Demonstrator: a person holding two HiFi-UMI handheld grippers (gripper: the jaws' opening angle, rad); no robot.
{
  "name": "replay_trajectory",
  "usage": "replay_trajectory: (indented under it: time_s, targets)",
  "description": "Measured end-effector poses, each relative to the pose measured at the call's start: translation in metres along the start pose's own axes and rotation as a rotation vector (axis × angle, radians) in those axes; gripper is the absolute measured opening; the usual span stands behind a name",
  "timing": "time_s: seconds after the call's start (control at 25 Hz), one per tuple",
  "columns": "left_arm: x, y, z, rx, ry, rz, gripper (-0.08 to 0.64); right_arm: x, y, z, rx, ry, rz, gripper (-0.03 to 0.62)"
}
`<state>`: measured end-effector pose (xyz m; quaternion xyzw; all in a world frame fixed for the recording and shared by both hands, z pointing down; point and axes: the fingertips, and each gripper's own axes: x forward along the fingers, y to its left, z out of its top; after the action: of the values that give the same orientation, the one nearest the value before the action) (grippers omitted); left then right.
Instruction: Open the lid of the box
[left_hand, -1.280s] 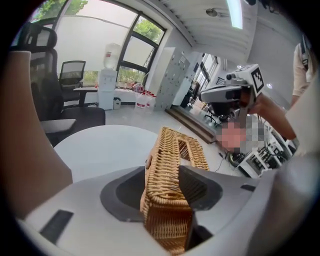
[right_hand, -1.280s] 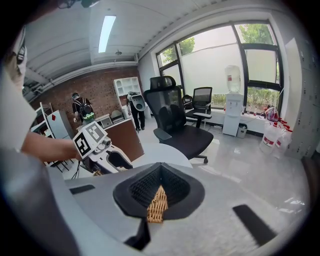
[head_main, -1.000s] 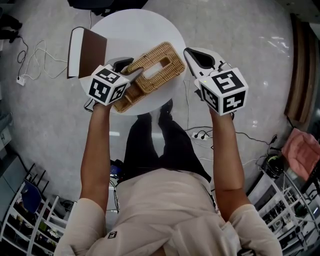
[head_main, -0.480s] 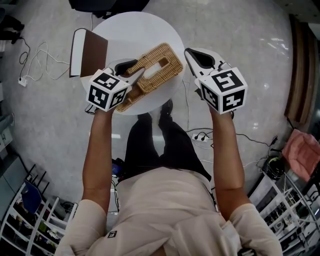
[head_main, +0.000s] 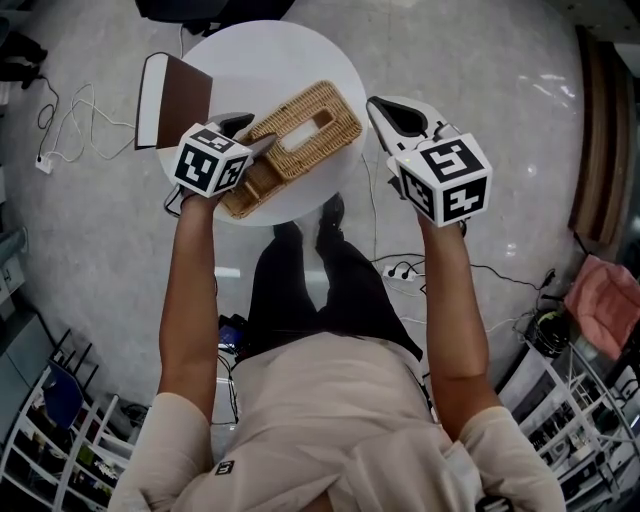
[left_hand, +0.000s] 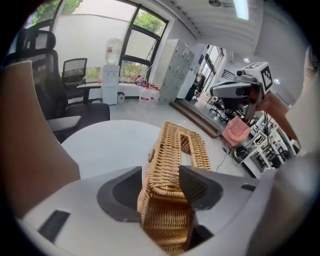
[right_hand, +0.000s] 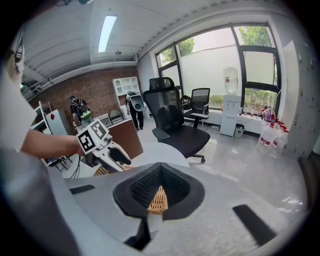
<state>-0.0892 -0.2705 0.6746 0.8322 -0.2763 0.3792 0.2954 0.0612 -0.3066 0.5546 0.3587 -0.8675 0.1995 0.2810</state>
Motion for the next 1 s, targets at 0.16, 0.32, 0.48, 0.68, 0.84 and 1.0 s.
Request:
replay_trajectory:
  time_s: [0.16, 0.32, 0.48, 0.68, 0.84, 1.0]
  targets:
    - [0.005, -0.005, -0.005, -0.003, 0.011, -0.028, 0.206, 0.001, 0.0, -0.008, 0.006, 0.011, -0.003, -0.006]
    - [0.003, -0.007, -0.004, -0.002, 0.004, -0.012, 0.206, 0.0, 0.0, -0.007, 0.009, 0.013, -0.004, -0.006]
    - [-0.005, -0.01, 0.0, -0.006, -0.021, 0.003, 0.202, -0.001, -0.001, -0.005, 0.01, 0.012, -0.007, -0.006]
    - [-0.013, -0.014, 0.006, -0.005, -0.05, 0.014, 0.198, 0.001, 0.001, -0.005, 0.009, 0.015, -0.005, -0.006]
    - [-0.024, -0.017, 0.013, -0.007, -0.087, 0.031, 0.177, 0.002, 0.004, -0.004, 0.009, 0.015, -0.003, -0.006]
    - [-0.035, -0.023, 0.019, -0.021, -0.134, 0.05, 0.154, -0.001, 0.004, -0.002, 0.006, 0.013, -0.004, -0.006]
